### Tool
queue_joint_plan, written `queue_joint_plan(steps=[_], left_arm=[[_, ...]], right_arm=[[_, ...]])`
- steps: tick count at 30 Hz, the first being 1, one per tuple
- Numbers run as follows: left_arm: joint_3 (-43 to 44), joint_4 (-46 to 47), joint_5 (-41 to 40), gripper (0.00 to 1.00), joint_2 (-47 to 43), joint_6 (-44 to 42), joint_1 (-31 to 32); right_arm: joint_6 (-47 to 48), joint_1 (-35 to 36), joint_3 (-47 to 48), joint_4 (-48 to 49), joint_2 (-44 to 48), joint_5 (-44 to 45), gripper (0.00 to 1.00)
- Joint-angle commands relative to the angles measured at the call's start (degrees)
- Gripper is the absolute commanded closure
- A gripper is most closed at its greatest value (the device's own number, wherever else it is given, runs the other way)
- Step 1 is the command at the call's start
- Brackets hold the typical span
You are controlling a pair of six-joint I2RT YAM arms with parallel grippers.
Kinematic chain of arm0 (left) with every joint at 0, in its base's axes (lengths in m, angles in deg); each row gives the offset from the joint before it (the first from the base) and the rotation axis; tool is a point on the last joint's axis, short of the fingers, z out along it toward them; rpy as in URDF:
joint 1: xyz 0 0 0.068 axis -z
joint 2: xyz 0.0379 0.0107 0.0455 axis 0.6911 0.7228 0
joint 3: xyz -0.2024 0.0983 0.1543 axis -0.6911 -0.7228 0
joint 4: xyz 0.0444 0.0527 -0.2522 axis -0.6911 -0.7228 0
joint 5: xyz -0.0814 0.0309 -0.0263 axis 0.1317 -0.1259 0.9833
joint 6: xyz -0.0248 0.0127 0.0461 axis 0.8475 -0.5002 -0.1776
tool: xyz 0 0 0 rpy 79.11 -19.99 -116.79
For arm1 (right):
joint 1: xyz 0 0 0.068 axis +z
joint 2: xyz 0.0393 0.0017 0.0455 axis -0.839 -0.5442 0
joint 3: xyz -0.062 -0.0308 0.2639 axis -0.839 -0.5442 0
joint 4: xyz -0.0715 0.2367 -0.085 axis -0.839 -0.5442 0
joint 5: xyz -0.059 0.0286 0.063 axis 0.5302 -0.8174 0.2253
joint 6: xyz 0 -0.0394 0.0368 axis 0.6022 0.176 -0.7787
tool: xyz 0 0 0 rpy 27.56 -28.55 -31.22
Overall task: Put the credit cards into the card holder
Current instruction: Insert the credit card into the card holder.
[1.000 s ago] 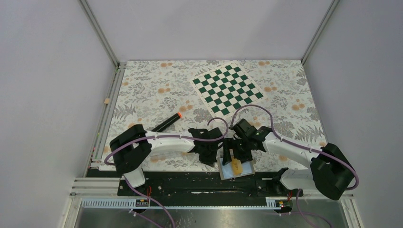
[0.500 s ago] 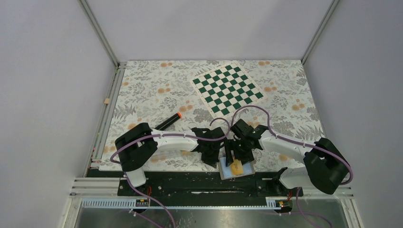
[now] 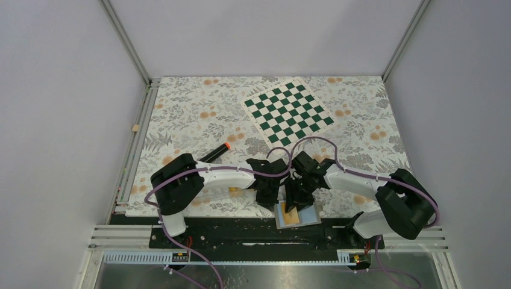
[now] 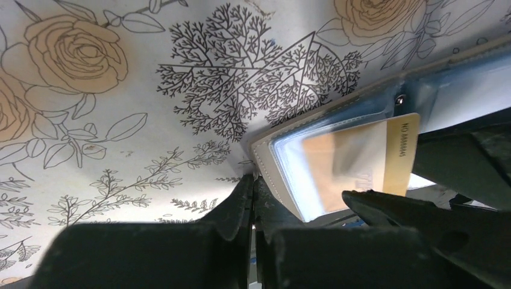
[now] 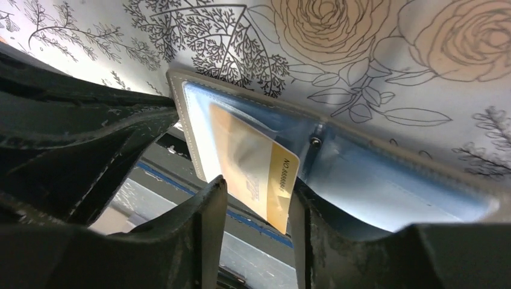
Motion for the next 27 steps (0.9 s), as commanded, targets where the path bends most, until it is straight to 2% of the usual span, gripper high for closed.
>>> queue_joint_plan(steps=[1, 5, 12, 17, 22, 24, 27], left_arm=[[2.44, 1.06, -1.45, 1.0, 1.69, -1.86, 0.74], [3.17, 1.02, -1.43, 1.0, 1.15, -1.83, 0.92], [6.37, -5.87, -8.1, 0.99, -2.22, -2.86, 0.75], [7.88, -12.49, -14.77, 0.8, -7.44, -3.06, 0.15], [4.2, -10.14, -12.98, 0.61, -15.46, -3.64, -1.76], [1.39, -8.82, -11.45, 0.54, -19.5, -3.49, -3.61], [-4.11, -4.94, -7.27, 0.52, -25.47, -3.31, -7.61]], right_arm=[[-7.07, 1.22, -2.61, 12.18, -1.05, -6.92, 0.54], [-10.86, 1.52, -4.47, 17.2, -1.27, -7.32, 0.58], [-10.43, 1.56, -1.12, 16.23, -1.94, -3.36, 0.58], [-10.1, 1.54, 1.85, 15.77, -3.78, -1.3, 0.58], [-8.54, 1.6, 5.85, 12.58, -7.03, -1.0, 0.56], [-7.89, 1.91, 6.91, 11.69, -7.03, -0.55, 0.51], [-6.59, 2.44, 8.47, 8.33, -6.39, 0.93, 0.39]])
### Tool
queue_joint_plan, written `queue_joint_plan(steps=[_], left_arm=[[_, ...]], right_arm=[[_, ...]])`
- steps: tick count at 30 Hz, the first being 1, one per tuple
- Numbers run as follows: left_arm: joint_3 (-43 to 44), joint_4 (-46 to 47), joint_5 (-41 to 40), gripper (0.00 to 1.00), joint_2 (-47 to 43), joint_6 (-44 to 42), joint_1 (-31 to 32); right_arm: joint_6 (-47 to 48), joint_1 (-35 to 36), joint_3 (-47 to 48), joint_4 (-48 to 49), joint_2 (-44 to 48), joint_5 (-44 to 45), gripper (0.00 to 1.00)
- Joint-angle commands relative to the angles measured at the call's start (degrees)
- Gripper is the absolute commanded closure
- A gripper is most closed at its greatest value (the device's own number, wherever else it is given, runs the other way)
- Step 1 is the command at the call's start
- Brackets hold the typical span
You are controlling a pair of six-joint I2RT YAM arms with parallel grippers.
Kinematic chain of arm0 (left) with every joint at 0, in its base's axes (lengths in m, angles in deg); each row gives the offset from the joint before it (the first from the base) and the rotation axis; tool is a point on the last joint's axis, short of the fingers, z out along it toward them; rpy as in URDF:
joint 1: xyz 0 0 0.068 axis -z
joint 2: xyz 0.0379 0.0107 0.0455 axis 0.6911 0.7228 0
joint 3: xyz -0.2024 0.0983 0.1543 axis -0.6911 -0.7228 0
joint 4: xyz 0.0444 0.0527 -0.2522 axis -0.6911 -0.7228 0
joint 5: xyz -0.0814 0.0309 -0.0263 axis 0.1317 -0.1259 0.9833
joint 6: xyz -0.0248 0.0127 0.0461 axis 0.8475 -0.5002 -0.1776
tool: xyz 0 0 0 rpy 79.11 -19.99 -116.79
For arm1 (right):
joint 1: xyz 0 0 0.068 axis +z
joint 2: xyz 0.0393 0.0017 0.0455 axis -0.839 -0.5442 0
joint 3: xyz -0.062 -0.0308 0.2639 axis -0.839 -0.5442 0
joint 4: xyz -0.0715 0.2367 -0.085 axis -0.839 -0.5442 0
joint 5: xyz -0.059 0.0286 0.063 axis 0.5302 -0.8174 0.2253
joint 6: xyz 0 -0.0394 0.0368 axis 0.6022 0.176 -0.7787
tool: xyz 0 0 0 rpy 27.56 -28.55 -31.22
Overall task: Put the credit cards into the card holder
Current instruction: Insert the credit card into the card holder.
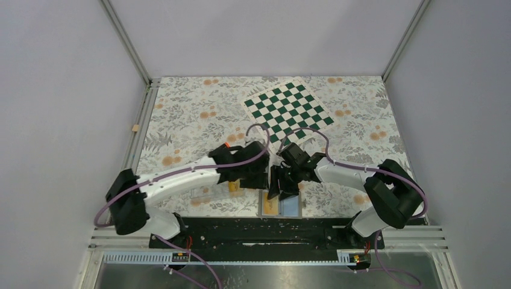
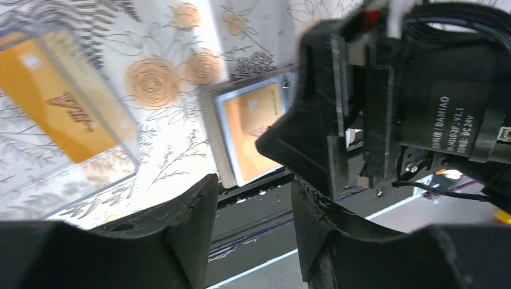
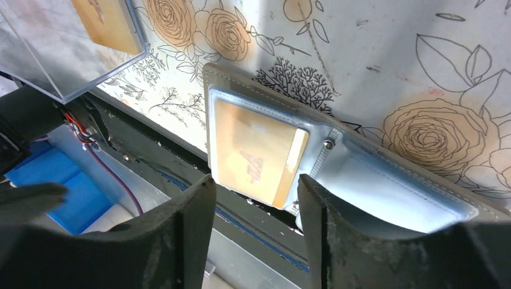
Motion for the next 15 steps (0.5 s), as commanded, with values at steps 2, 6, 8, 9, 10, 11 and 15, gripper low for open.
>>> queue_joint_plan(steps=[2, 6, 8, 9, 10, 11, 15], left_arm=[[-9.62, 6.78, 7.15, 0.5, -11.17, 0.06, -7.7], [-17.59, 11.43, 13.74, 0.49, -18.2, -0.09, -15.87], [-20.3, 11.61, 15.71, 0.48, -20.65, -0.76, -19.65], [-21.13, 11.01, 16.1, 0.48, -21.47, -1.33, -21.43], [-21.74, 10.02, 16.25, 0.48, -22.03, -1.99, -22.97], [-22.05, 9.02, 16.1, 0.48, -22.29, -2.77, -24.42], [-21.69, 5.12, 14.75, 0.5, -21.26, -5.94, -27.94]], right_arm=[[3.21, 1.53, 4.1, -6.98, 1.06, 3.87, 0.32], [4.64, 1.98, 5.22, -10.67, 2.65, 6.05, 0.19], [5.11, 2.11, 5.73, -11.96, 3.21, 6.89, 0.16], [5.26, 2.07, 6.05, -12.36, 3.43, 7.16, 0.16], [5.4, 2.11, 6.39, -12.77, 3.5, 7.24, 0.16], [5.5, 2.11, 6.74, -12.88, 3.46, 7.1, 0.16], [5.66, 2.11, 9.06, -12.68, 1.88, 5.3, 0.21]])
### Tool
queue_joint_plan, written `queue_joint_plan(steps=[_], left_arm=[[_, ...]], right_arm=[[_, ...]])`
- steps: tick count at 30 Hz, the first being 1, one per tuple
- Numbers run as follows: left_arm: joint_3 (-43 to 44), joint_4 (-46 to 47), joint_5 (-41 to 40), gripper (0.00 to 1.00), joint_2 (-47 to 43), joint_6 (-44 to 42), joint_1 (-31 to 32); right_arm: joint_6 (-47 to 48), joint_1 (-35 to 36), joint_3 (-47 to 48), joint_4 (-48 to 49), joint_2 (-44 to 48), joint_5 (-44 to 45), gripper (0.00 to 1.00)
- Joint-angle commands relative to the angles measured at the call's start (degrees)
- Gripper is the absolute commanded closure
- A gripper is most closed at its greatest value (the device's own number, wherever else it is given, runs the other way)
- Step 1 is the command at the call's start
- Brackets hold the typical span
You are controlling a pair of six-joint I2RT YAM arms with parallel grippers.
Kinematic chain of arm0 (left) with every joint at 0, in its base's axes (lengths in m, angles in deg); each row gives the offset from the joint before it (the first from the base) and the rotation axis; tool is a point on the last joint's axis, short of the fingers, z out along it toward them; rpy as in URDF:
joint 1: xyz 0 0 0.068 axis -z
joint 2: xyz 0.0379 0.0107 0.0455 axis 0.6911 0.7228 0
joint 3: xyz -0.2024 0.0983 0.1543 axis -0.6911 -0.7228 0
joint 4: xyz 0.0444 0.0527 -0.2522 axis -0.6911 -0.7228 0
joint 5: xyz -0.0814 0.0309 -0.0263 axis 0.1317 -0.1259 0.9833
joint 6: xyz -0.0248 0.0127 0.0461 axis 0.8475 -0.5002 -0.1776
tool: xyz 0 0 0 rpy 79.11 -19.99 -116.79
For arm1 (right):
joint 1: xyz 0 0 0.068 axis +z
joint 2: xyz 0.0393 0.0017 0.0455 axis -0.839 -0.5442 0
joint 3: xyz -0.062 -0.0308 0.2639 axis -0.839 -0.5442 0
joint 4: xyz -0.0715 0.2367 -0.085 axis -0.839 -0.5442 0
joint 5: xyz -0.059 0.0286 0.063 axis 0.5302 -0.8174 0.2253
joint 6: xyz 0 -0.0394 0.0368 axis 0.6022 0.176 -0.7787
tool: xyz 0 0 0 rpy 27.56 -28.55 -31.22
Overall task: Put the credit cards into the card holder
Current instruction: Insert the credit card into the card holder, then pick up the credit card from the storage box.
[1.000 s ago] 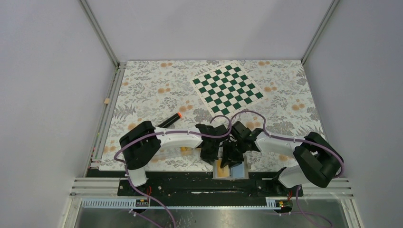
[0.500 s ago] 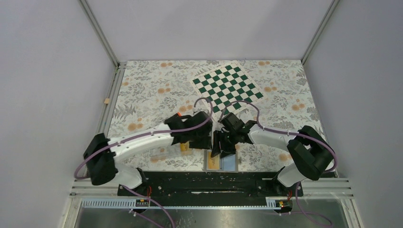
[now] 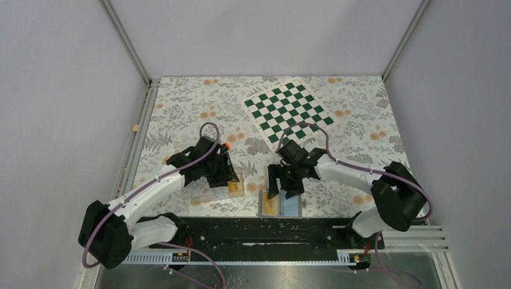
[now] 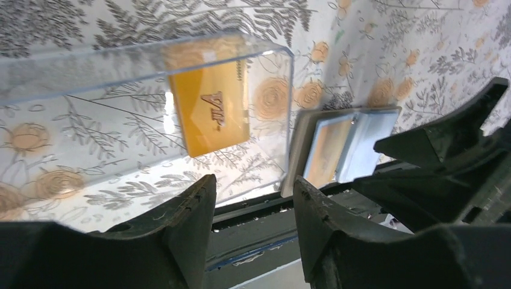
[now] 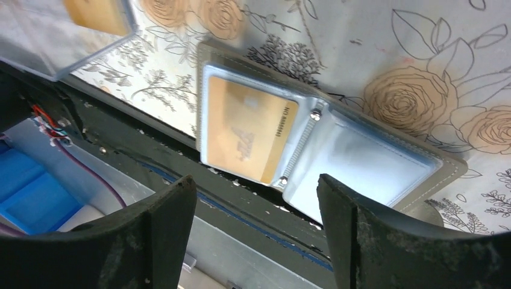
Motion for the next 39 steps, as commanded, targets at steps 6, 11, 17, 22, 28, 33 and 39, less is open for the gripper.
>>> queue_joint_plan(steps=[6, 11, 17, 22, 28, 33, 39], left_arm=[[0.15, -0.71, 1.53, 0.55, 3.55, -4.79, -4.3], [-0.06, 1.5, 1.38, 0.58, 8.0, -4.61, -5.34], [-0.05, 3.2, -0.89, 0.6, 12.64, -5.19, -5.63], [-1.27, 5.72, -0.73, 0.63, 16.69, -5.31, -5.67], [-1.68, 6.88, -0.96, 0.68, 19.04, -5.81, -5.56], [-1.89, 7.03, -1.14, 0.88, 19.39, -6.23, -5.43], [-0.93, 5.79, -2.68, 1.0, 18.94, -6.19, -3.66]], right_arm=[[0.95, 0.65, 10.06, -0.17, -4.09, -3.24, 0.32], [-0.02, 0.89, 16.21, 1.07, -8.6, -6.44, 0.35], [-1.09, 2.15, 22.31, 2.81, -14.55, -8.11, 0.34], [-1.87, 3.46, 26.11, 3.65, -20.09, -8.77, 0.39], [-2.22, 5.22, 28.58, 3.7, -24.43, -9.53, 0.54], [-2.41, 5.74, 29.29, 3.72, -25.74, -10.17, 0.76], [-2.28, 6.0, 29.23, 3.74, -26.02, -10.58, 0.87]])
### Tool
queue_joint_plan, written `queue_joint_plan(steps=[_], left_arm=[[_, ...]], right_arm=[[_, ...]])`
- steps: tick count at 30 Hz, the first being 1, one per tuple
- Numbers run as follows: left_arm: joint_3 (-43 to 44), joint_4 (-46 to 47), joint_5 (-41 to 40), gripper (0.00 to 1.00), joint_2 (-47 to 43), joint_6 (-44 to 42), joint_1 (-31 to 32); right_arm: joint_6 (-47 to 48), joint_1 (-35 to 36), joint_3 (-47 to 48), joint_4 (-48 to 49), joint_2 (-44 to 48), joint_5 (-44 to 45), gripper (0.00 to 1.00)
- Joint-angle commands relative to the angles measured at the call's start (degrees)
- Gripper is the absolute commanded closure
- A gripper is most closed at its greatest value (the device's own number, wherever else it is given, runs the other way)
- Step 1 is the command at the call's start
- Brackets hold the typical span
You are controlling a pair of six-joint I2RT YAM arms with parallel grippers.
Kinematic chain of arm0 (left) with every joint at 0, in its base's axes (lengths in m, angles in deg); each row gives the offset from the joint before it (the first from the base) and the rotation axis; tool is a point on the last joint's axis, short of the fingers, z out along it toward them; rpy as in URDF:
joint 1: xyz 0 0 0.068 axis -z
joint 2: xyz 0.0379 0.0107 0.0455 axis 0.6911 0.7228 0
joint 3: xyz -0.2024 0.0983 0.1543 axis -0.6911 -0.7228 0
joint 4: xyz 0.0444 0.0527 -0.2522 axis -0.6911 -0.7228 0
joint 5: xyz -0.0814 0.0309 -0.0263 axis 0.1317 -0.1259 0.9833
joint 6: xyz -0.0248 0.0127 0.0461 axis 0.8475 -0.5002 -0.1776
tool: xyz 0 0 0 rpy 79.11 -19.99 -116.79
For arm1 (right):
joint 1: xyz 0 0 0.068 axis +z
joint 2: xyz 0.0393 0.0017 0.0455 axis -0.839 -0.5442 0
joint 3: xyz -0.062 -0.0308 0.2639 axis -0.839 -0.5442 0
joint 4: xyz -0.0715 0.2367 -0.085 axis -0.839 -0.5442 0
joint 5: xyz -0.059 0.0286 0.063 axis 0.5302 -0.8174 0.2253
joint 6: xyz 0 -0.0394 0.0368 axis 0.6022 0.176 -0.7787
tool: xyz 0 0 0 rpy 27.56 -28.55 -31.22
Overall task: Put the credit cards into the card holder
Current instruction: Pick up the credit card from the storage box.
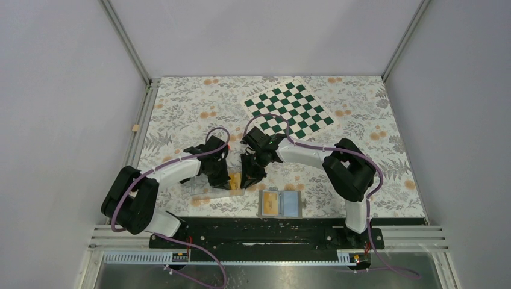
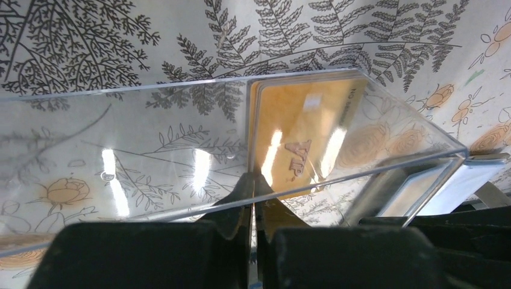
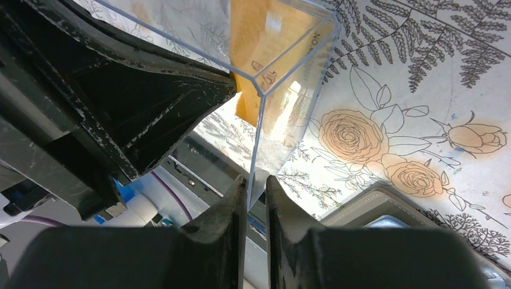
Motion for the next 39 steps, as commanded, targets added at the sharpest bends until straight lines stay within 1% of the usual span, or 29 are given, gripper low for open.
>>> queue_joint_plan(steps=[1, 9, 16, 22, 26, 34, 39], left_arm=[[0.27, 1.26, -3.28, 1.0, 0.69, -0.46, 2.26], [3.49, 0.16, -3.68, 1.0, -2.0, 0.6, 6.01], [6.4, -3.17, -5.4, 1.0, -4.28, 0.22, 6.64], [6.69, -3.73, -5.73, 1.0, -4.75, 0.35, 7.13], [6.74, -3.99, -5.82, 1.0, -3.9, 0.12, 7.42], [8.04, -6.36, -8.31, 1.0, 1.39, -1.58, 8.86], [9.53, -6.64, -9.08, 0.95, 3.07, -1.43, 10.42]], right_arm=[[0.49, 0.9, 2.28, 0.97, -0.51, -2.12, 0.88], [0.31, 0.97, 2.11, 0.97, -0.46, -2.09, 0.89], [0.22, 1.0, 2.1, 0.96, -0.75, -2.22, 0.89], [0.22, 0.99, 2.01, 0.89, -0.76, -2.25, 0.89], [0.18, 1.06, 2.01, 0.87, -0.76, -2.25, 0.89], [0.23, 0.99, 1.83, 0.96, -0.75, -2.47, 0.89], [0.32, 0.99, 1.75, 0.96, -0.72, -2.53, 0.89]])
